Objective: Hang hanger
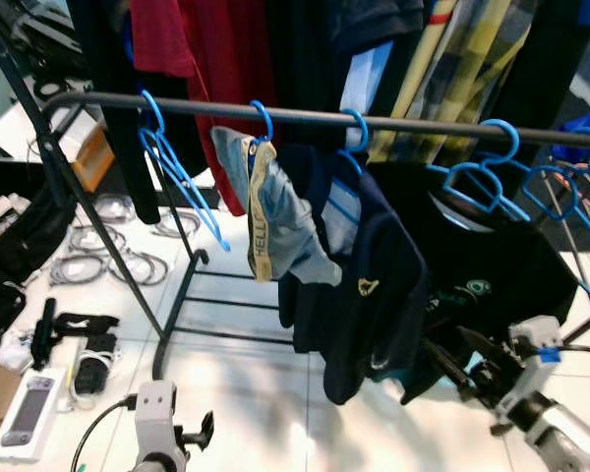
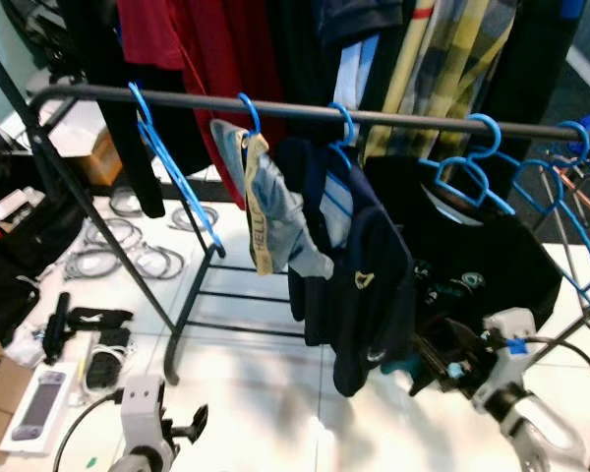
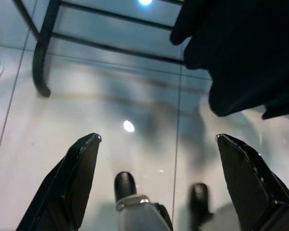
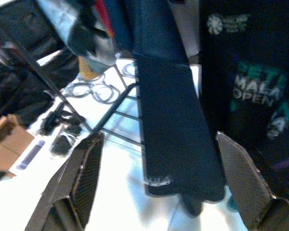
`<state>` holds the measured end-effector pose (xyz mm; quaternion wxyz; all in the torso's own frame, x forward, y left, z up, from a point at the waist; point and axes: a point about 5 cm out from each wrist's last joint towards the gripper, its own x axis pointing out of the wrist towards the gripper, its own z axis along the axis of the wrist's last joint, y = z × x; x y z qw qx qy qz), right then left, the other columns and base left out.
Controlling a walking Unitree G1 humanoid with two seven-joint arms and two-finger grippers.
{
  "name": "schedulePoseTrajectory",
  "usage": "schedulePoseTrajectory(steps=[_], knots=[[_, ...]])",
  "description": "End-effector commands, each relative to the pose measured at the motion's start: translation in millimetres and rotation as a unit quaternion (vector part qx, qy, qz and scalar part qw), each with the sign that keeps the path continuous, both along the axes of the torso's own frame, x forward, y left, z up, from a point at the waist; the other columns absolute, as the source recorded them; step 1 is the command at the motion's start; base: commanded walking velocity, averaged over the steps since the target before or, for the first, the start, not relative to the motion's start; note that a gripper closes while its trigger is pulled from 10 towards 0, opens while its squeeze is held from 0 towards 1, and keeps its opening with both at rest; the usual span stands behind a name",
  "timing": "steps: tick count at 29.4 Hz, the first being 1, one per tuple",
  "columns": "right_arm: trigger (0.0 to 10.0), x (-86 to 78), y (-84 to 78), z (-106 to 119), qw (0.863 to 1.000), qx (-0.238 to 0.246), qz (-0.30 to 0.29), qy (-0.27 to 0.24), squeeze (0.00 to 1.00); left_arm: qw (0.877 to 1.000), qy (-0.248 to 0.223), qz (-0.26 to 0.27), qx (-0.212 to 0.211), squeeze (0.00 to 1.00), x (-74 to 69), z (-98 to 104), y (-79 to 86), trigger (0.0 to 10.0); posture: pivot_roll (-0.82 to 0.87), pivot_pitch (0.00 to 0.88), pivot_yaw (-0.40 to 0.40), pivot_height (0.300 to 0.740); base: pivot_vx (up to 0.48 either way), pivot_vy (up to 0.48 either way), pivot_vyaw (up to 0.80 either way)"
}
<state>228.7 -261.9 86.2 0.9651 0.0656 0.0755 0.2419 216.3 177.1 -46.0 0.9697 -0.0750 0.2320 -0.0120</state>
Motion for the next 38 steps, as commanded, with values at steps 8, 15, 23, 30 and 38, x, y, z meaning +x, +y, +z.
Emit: schedulePoseTrajectory(steps=[8, 15, 23, 30, 38], knots=[[10.0, -21.6, 15.5, 82.0, 0.98, 0.042, 0.19, -0.043, 0.0, 1.0, 0.015, 0.008, -0.01, 0.0, -8.6, -6.4, -0.1, 10.0, -0.08, 0.187, 0.01, 0.74, 0.0, -0.06, 0.0], [10.0, 6.8, 18.8, 140.1, 0.975, 0.053, 0.143, -0.162, 0.0, 1.0, 0.016, 0.007, -0.01, 0.0, -7.9, -6.1, 1.2, 10.0, -0.08, 0.186, 0.019, 0.74, 0.0, 0.0, 0.0], [10.0, 43.5, 38.5, 145.0, 0.977, -0.023, 0.136, -0.162, 0.0, 1.0, 0.016, 0.007, -0.011, 0.0, -8.1, -6.4, 0.6, 10.0, -0.06, 0.173, 0.032, 0.74, 0.0, 0.0, 0.0], [10.0, 100.4, 43.6, 158.2, 0.978, -0.106, 0.029, -0.178, 0.0, 1.0, 0.017, 0.008, -0.01, 0.0, -8.1, -6.7, 0.2, 10.0, -0.05, 0.162, 0.033, 0.74, 0.0, 0.0, 0.0], [10.0, 113.1, 47.5, 157.8, 0.977, -0.125, 0.017, -0.17, 0.0, 1.0, 0.016, 0.01, -0.009, 0.0, -8.0, -6.6, 1.0, 10.0, -0.05, 0.16, 0.034, 0.74, 0.0, 0.0, 0.0]])
